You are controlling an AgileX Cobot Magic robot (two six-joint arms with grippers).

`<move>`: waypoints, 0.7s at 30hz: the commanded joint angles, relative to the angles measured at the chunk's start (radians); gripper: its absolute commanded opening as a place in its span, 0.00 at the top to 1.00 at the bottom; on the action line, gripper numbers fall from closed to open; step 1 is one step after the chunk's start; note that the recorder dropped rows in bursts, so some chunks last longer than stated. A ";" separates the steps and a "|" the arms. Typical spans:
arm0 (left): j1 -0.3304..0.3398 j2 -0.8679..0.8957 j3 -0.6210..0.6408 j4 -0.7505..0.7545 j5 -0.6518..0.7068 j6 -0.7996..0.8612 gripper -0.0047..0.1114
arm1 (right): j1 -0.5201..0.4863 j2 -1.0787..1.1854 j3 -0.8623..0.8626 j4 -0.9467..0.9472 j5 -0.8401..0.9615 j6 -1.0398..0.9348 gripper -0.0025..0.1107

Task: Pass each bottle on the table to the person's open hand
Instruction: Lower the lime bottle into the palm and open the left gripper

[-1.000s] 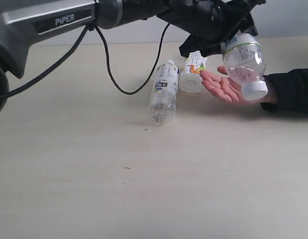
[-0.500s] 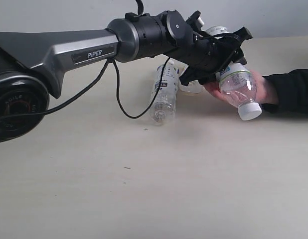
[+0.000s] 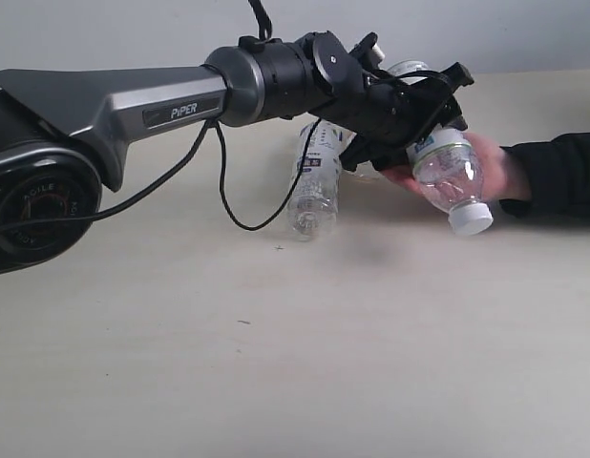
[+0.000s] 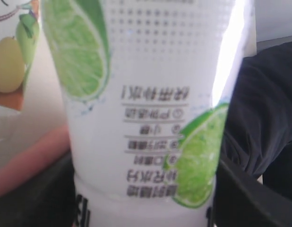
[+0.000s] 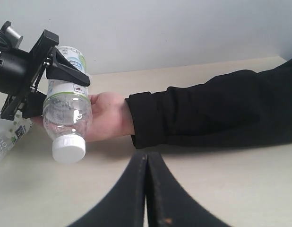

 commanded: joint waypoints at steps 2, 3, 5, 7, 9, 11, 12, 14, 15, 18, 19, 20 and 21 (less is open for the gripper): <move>0.001 -0.002 -0.007 -0.005 0.025 0.012 0.38 | -0.002 -0.007 0.005 0.002 -0.008 -0.001 0.98; 0.001 -0.002 -0.007 -0.005 0.027 0.014 0.38 | -0.002 -0.007 0.005 0.002 -0.008 -0.001 0.98; 0.001 -0.002 -0.007 -0.012 0.039 0.032 0.38 | -0.002 -0.007 0.005 0.002 -0.008 -0.001 0.98; 0.001 -0.003 -0.007 -0.028 0.051 0.056 0.38 | -0.002 -0.007 0.005 0.002 -0.008 -0.001 0.98; 0.001 -0.004 -0.007 -0.030 0.060 0.066 0.37 | -0.002 -0.007 0.005 0.002 -0.008 -0.001 0.98; 0.001 -0.007 -0.007 -0.032 0.067 0.070 0.37 | -0.002 -0.007 0.005 0.002 -0.008 -0.001 0.98; 0.001 -0.010 -0.007 -0.037 0.070 0.075 0.37 | -0.002 -0.007 0.005 0.002 -0.008 -0.001 0.98; 0.001 -0.011 -0.007 -0.053 0.072 0.078 0.37 | -0.002 -0.007 0.005 0.002 -0.008 -0.001 0.98; 0.003 -0.011 -0.007 -0.063 0.072 0.083 0.37 | -0.002 -0.007 0.005 0.002 -0.008 -0.001 0.98; 0.003 -0.011 -0.007 -0.068 0.076 0.085 0.37 | -0.002 -0.007 0.005 0.002 -0.008 -0.001 0.98; 0.003 -0.011 -0.007 -0.068 0.078 0.085 0.37 | -0.002 -0.007 0.005 0.002 -0.008 -0.001 0.98; 0.003 -0.011 -0.007 -0.068 0.080 0.087 0.36 | -0.002 -0.007 0.005 0.002 -0.008 -0.001 0.98; 0.003 -0.011 -0.007 -0.070 0.082 0.096 0.33 | -0.002 -0.007 0.005 0.002 -0.008 -0.001 0.98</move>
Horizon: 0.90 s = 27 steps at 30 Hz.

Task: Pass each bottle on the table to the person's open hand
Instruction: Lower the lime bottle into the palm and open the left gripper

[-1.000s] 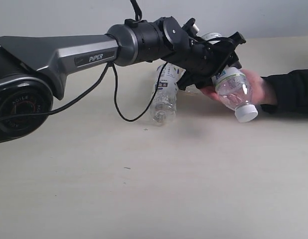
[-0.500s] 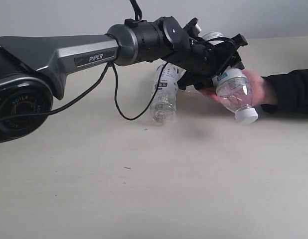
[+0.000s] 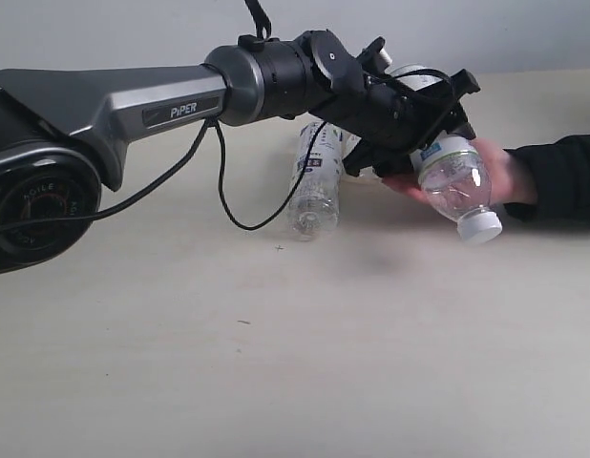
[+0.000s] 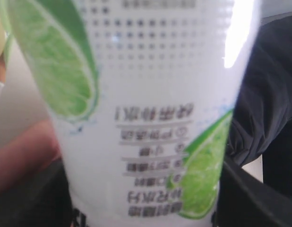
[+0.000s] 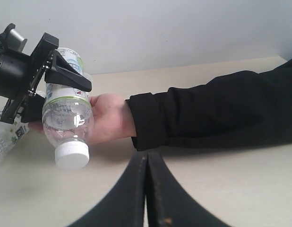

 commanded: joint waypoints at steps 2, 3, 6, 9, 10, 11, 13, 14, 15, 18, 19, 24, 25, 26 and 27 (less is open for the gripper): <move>0.003 -0.011 -0.005 -0.008 0.022 0.029 0.25 | -0.002 -0.007 0.005 0.002 -0.008 -0.001 0.98; 0.003 -0.011 -0.005 -0.008 0.030 0.029 0.20 | -0.002 -0.007 0.005 0.002 -0.008 -0.001 0.98; 0.005 -0.011 -0.005 -0.008 0.043 0.029 0.12 | -0.002 -0.007 0.005 0.002 -0.008 -0.001 0.98; 0.005 -0.011 -0.005 -0.008 0.055 0.036 0.11 | -0.002 -0.007 0.005 0.002 -0.008 -0.001 0.98; 0.005 -0.011 -0.005 -0.008 0.057 0.047 0.11 | -0.002 -0.007 0.005 0.002 -0.008 -0.001 0.98; 0.005 -0.011 -0.005 -0.008 0.057 0.058 0.11 | -0.002 -0.007 0.005 0.002 -0.008 -0.001 0.98; 0.005 -0.011 -0.005 -0.010 0.063 0.080 0.11 | -0.002 -0.007 0.005 0.002 -0.008 -0.001 0.98; 0.005 -0.011 -0.005 -0.014 0.068 0.085 0.11 | -0.002 -0.007 0.005 0.002 -0.008 -0.001 0.98; 0.005 -0.011 -0.005 -0.016 0.067 0.089 0.11 | -0.002 -0.007 0.005 0.002 -0.008 -0.001 0.98; 0.005 -0.013 -0.005 -0.021 0.073 0.105 0.11 | -0.002 -0.007 0.005 0.002 -0.008 -0.001 0.98; 0.005 -0.016 -0.005 -0.023 0.075 0.116 0.11 | -0.002 -0.007 0.005 0.002 -0.008 -0.001 0.98; 0.005 -0.050 -0.005 -0.015 0.092 0.164 0.11 | -0.002 -0.007 0.005 0.002 -0.008 -0.001 0.98; 0.005 -0.060 -0.005 -0.012 0.094 0.164 0.11 | -0.002 -0.007 0.005 0.002 -0.008 -0.001 0.98; 0.005 -0.070 -0.005 -0.010 0.101 0.169 0.11 | -0.002 -0.007 0.005 0.002 -0.008 -0.001 0.98; 0.005 -0.078 -0.005 -0.010 0.105 0.175 0.11 | -0.002 -0.007 0.005 0.002 -0.008 -0.001 0.98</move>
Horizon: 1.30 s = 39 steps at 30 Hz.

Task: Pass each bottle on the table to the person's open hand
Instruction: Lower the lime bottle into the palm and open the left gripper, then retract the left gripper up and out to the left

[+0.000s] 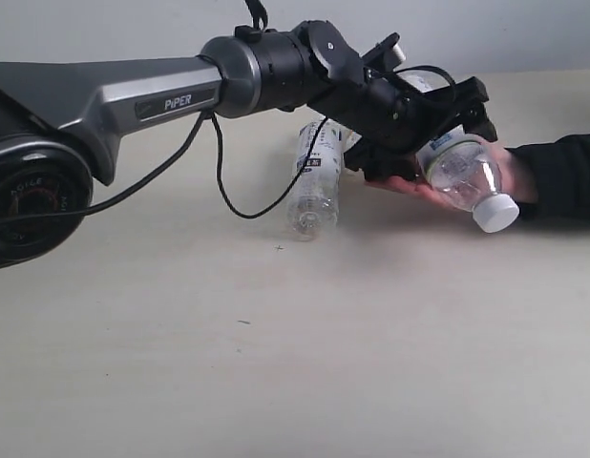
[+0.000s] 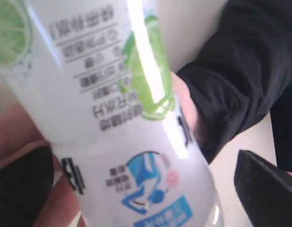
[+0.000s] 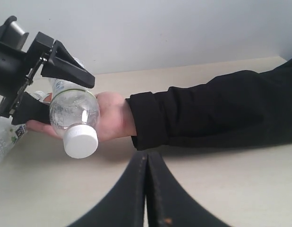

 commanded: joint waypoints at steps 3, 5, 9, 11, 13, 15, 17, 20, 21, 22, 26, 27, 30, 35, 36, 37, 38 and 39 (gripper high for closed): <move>0.004 -0.075 -0.005 0.011 0.032 0.036 0.11 | -0.002 -0.007 0.005 0.002 -0.008 -0.001 0.98; 0.004 -0.087 -0.005 0.037 0.040 0.038 0.11 | -0.002 -0.007 0.005 0.002 -0.008 -0.001 0.98; 0.008 -0.115 -0.005 0.109 0.090 0.038 0.11 | -0.002 -0.007 0.005 0.002 -0.008 -0.001 0.98; 0.015 -0.122 -0.005 0.112 0.130 0.043 0.11 | -0.002 -0.007 0.005 0.002 -0.008 -0.001 0.98; 0.024 -0.135 -0.005 0.112 0.165 0.066 0.11 | -0.002 -0.007 0.005 0.002 -0.008 -0.001 0.98; 0.031 -0.145 -0.005 0.112 0.195 0.094 0.11 | -0.002 -0.007 0.005 0.002 -0.008 -0.001 0.98; 0.034 -0.158 -0.005 0.114 0.215 0.124 0.11 | -0.002 -0.007 0.005 0.002 -0.008 -0.001 0.98; 0.035 -0.183 -0.005 0.114 0.240 0.179 0.14 | -0.002 -0.007 0.005 0.002 -0.008 -0.001 0.98; 0.035 -0.194 -0.005 0.112 0.248 0.202 0.15 | -0.002 -0.007 0.005 0.002 -0.008 -0.001 0.98; 0.041 -0.202 -0.005 0.112 0.258 0.226 0.17 | -0.002 -0.007 0.005 0.002 -0.008 -0.001 0.98; 0.041 -0.243 -0.005 0.115 0.308 0.305 0.35 | -0.002 -0.007 0.005 0.002 -0.008 -0.001 0.98; 0.041 -0.254 -0.005 0.115 0.325 0.322 0.42 | -0.002 -0.007 0.005 0.002 -0.008 -0.001 0.98; 0.041 -0.284 -0.005 0.129 0.378 0.340 0.67 | -0.002 -0.007 0.005 0.002 -0.008 -0.001 0.98; 0.041 -0.320 0.001 0.134 0.451 0.422 0.95 | -0.002 -0.007 0.005 0.002 -0.008 -0.001 0.98; 0.041 -0.330 0.012 0.134 0.456 0.441 0.95 | -0.002 -0.007 0.005 0.002 -0.008 -0.001 0.98; 0.041 -0.341 0.029 0.131 0.458 0.461 0.95 | -0.002 -0.007 0.005 0.002 -0.008 -0.001 0.98; 0.041 -0.353 0.048 0.125 0.449 0.484 0.95 | -0.002 -0.007 0.005 0.002 -0.008 -0.001 0.98; 0.041 -0.367 0.068 0.114 0.439 0.509 0.95 | -0.002 -0.007 0.005 0.002 -0.008 -0.001 0.98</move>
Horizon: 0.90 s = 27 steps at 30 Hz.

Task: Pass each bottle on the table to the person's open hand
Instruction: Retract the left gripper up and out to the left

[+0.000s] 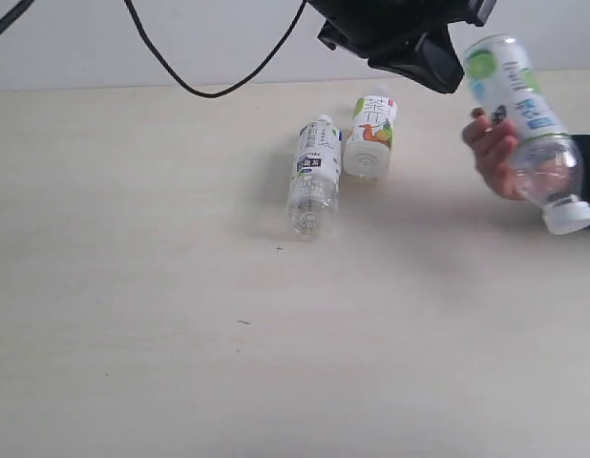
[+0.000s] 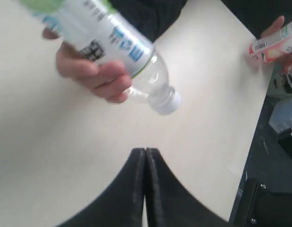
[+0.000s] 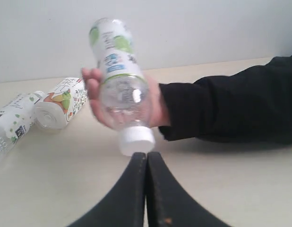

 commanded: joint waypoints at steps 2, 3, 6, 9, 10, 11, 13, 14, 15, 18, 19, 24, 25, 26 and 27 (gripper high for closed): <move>0.003 -0.080 0.119 -0.073 -0.032 0.167 0.95 | -0.002 -0.007 0.005 0.002 -0.008 -0.001 0.98; 0.003 -0.096 0.152 -0.102 -0.052 0.215 0.95 | -0.002 -0.007 0.005 0.002 -0.008 -0.001 0.98; 0.003 -0.165 0.309 -0.227 -0.127 0.383 0.96 | -0.002 -0.007 0.005 0.002 -0.008 -0.001 0.98; 0.004 -0.262 0.481 -0.351 -0.219 0.565 0.96 | -0.002 -0.007 0.005 0.002 -0.008 -0.001 0.98; 0.004 -0.348 0.601 -0.401 -0.302 0.671 0.96 | -0.002 -0.007 0.005 0.002 -0.008 -0.001 0.98; 0.004 -0.396 0.646 -0.403 -0.350 0.703 0.96 | -0.002 -0.007 0.005 0.002 -0.008 -0.001 0.98; 0.004 -0.530 0.790 -0.378 -0.485 0.736 0.96 | -0.002 -0.007 0.005 0.002 -0.008 -0.001 0.98; 0.004 -0.624 0.882 -0.335 -0.564 0.739 0.96 | -0.002 -0.007 0.005 0.002 -0.008 -0.001 0.98; 0.004 -0.660 0.924 -0.323 -0.601 0.742 0.96 | -0.002 -0.007 0.005 0.002 -0.008 -0.001 0.98; 0.004 -0.853 1.050 -0.312 -0.800 0.742 0.96 | -0.002 -0.007 0.005 0.002 -0.008 -0.001 0.98; 0.004 -0.890 1.072 -0.308 -0.812 0.744 0.96 | -0.002 -0.007 0.005 0.002 -0.008 -0.001 0.98; 0.004 -0.951 1.105 -0.262 -0.818 0.744 0.96 | -0.002 -0.007 0.005 0.002 -0.008 -0.001 0.98; 0.004 -0.949 1.108 -0.258 -0.820 0.744 0.96 | -0.002 -0.007 0.005 0.002 -0.008 -0.001 0.98; 0.004 -0.949 1.112 -0.256 -0.820 0.744 0.96 | -0.002 -0.007 0.005 0.002 -0.008 -0.001 0.98; 0.004 -0.949 1.117 -0.256 -0.832 0.744 0.96 | -0.002 -0.007 0.005 0.002 -0.008 -0.001 0.98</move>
